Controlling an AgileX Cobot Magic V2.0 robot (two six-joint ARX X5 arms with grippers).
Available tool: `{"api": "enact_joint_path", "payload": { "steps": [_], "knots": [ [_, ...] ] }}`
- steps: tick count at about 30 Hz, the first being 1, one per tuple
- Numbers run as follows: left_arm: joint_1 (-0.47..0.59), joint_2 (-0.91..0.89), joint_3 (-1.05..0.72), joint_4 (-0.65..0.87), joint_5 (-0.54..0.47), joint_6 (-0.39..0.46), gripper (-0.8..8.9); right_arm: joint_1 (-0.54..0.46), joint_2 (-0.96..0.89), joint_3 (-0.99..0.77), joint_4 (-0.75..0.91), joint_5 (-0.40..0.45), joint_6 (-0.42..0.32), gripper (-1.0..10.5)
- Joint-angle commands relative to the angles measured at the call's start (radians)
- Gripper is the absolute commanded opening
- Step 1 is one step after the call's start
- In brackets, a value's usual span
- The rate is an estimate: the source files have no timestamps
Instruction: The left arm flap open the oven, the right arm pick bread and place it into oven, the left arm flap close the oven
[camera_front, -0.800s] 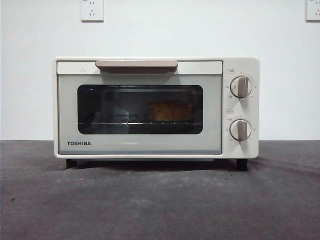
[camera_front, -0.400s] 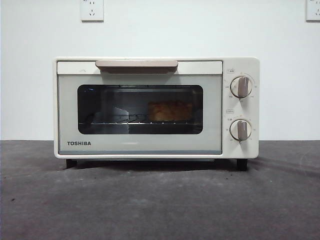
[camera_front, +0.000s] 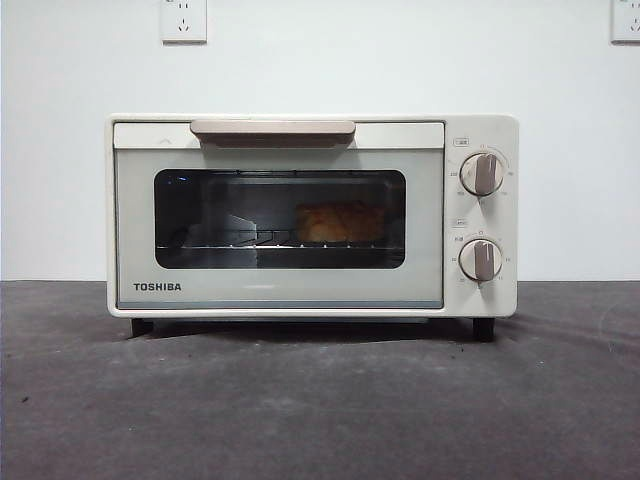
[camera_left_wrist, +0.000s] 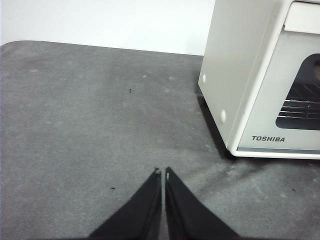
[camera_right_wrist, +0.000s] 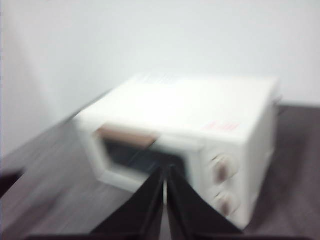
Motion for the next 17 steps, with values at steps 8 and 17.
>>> {"api": "enact_joint_path", "payload": {
  "steps": [8,17],
  "knots": [
    [0.001,-0.002,-0.021,-0.006,-0.003,0.006,0.2,-0.372,-0.22,-0.444,0.327,0.001,-0.141,0.1],
    [0.001,-0.002,-0.021,-0.005,-0.003,0.006,0.2,-0.441,-0.29,-0.656,0.326,-0.034,-0.268,0.1]
  ]
}}
